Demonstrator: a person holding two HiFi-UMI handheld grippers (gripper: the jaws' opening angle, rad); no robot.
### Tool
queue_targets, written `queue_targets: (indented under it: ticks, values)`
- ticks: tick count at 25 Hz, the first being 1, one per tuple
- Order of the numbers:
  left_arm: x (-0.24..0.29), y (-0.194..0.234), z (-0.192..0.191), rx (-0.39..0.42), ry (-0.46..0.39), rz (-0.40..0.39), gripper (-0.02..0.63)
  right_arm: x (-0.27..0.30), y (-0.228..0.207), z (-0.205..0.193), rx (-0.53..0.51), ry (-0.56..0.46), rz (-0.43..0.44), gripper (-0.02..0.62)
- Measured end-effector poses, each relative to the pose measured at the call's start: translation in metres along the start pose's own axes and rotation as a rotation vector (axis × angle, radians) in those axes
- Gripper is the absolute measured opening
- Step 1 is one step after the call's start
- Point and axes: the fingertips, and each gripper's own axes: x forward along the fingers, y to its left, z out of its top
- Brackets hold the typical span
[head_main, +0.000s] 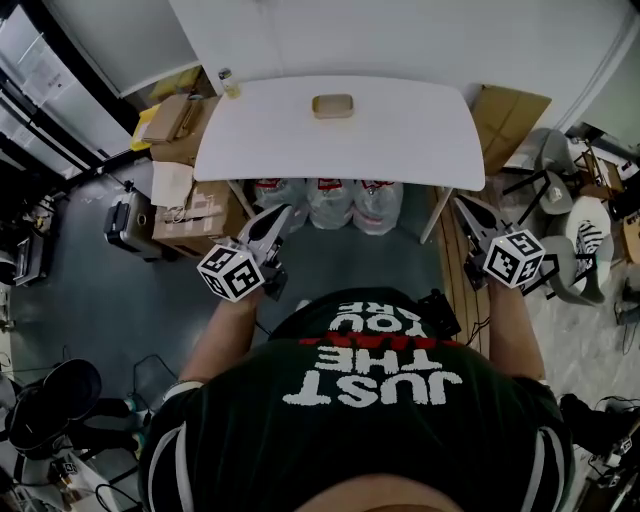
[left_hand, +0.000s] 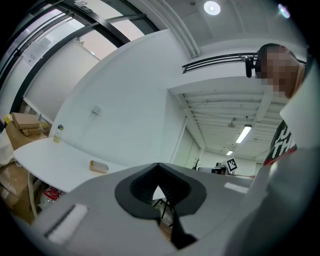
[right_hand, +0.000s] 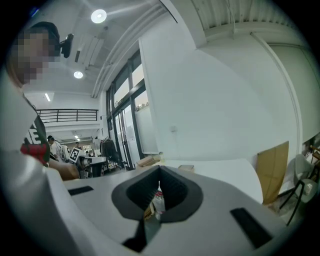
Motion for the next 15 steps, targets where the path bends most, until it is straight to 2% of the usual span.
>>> queue_targets:
  ticks: [7,12,15]
  values:
    - [0.041,0.067,0.007,-0.038,0.019,-0.027,0.006,0.06,-0.03,0.002,0.005,0.028,-0.031,0.006]
    - [0.091,0.15,0.034,-0.016,0.033,-0.102,0.006,0.14,-0.055,0.019,-0.028,0.002,-0.063,0.006]
    - [0.127,0.209,0.057,-0.031,0.06,-0.14,0.006,0.194,-0.074,0.037,-0.017,-0.026,-0.111,0.006]
